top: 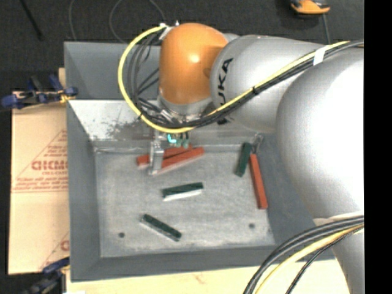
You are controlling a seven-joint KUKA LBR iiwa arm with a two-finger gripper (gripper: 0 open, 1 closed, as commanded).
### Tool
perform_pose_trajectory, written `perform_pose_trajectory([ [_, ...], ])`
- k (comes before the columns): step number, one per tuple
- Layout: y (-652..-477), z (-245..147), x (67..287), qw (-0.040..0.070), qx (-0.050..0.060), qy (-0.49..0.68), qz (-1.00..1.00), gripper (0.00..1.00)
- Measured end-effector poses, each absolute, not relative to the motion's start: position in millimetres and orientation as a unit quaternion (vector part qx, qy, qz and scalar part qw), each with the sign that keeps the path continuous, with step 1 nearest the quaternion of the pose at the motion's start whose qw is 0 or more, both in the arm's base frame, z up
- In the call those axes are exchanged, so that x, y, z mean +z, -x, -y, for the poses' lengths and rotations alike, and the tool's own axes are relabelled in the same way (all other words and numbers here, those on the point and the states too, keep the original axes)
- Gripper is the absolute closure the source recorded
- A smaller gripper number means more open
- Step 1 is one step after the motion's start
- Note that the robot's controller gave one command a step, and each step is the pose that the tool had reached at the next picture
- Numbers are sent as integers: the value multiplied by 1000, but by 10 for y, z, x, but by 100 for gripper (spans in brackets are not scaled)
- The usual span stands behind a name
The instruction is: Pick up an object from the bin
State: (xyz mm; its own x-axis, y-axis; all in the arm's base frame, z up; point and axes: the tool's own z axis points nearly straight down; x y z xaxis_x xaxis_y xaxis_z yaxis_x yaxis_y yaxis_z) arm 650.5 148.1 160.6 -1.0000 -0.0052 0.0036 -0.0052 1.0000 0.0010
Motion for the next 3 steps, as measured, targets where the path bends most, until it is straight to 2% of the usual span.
perform_pose_trajectory([
  [1,-6420,-1246,676,1,1,-113,994,0],
  [2,-6437,-1262,714,-2,-1,-112,994,100],
  [3,-6437,-1263,714,-2,-1,-111,994,0],
])
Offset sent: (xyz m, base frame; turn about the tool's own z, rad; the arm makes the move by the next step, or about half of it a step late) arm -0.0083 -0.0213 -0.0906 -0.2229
